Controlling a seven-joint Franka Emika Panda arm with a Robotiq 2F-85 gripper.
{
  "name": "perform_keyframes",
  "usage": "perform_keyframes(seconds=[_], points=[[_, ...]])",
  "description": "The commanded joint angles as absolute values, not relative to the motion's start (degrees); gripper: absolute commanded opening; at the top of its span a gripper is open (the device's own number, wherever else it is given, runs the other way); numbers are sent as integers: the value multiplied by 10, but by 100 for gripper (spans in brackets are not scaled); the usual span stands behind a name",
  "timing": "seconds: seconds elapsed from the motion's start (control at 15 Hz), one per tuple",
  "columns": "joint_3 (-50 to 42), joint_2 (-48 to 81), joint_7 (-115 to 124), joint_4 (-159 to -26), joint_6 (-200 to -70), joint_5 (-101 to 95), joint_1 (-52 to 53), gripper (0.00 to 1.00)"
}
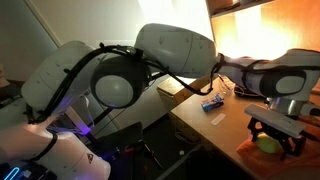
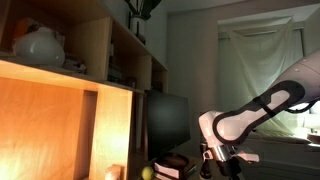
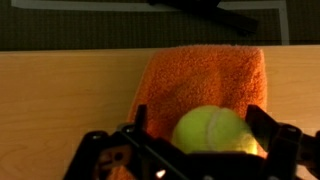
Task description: Put the ball in the object
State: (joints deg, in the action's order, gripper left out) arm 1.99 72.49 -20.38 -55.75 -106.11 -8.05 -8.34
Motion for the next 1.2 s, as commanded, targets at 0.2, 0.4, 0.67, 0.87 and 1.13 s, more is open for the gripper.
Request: perform_keyframes(seconds=[0.2,0.4,0.67,0.87,1.13], points=[[20,710,-207,-572,-1082,-94,-69,100],[19,711,-207,-570,-1085,-101,-56,100],[17,714,-204,-565,-1079,-101,-48,100],[18,716,-205,-563,-1078,-100,-49,100],[18,717,-204,-562,-1080,-97,-53,93]])
